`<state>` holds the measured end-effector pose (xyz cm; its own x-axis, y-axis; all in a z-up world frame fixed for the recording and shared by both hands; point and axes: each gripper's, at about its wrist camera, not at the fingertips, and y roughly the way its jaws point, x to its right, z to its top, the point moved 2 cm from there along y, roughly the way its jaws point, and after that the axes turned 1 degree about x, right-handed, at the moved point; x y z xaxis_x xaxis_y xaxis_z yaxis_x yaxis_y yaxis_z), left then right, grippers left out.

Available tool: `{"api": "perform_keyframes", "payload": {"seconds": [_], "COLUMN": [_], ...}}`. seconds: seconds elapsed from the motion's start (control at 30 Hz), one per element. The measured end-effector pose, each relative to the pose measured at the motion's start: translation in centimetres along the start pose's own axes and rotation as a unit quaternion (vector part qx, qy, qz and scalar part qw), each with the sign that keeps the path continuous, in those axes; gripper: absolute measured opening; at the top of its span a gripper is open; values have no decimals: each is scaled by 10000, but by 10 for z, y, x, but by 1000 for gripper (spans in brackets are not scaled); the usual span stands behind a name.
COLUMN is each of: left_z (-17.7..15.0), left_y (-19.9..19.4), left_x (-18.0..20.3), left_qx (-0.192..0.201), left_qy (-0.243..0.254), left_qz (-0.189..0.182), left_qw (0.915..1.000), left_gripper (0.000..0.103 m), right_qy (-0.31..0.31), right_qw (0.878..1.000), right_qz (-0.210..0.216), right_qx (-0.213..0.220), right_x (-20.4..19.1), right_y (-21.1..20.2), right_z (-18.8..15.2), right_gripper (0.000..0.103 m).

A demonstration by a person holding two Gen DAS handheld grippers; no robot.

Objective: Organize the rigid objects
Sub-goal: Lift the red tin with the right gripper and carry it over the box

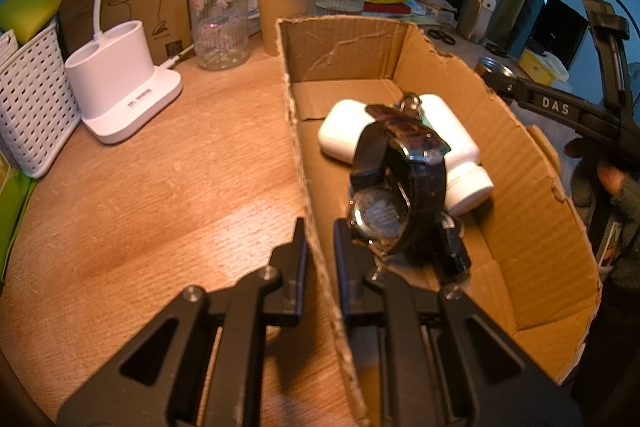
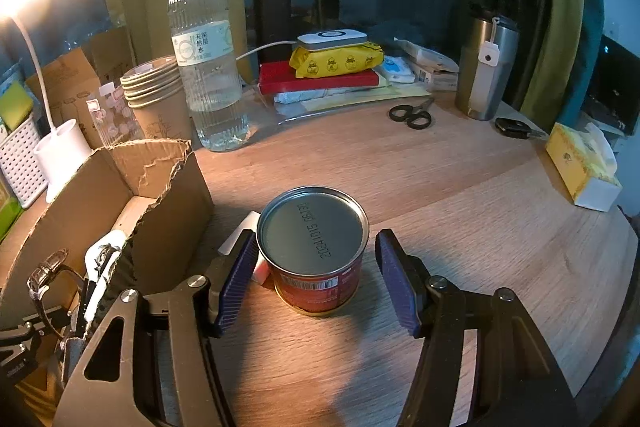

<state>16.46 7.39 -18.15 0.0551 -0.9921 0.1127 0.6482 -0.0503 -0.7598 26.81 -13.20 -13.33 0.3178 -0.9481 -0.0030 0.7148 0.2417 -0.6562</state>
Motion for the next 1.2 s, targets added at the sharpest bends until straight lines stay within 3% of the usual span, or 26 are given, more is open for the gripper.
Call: {"api": "perform_keyframes", "payload": {"seconds": [0.57, 1.2], "left_z": [0, 0], "left_y": [0, 0], "left_x": [0, 0], "left_qx": [0, 0], "left_qy": [1, 1], "left_qz": [2, 3], "left_qw": [10000, 10000], "left_gripper": [13, 13], "right_qy": [20, -237], "right_qw": [9998, 9968], "right_qz": [45, 301], "right_qx": [180, 696], "right_x": [-1, -30], "right_y": [-15, -72], "right_z": [2, 12], "right_gripper": [57, 57]}}
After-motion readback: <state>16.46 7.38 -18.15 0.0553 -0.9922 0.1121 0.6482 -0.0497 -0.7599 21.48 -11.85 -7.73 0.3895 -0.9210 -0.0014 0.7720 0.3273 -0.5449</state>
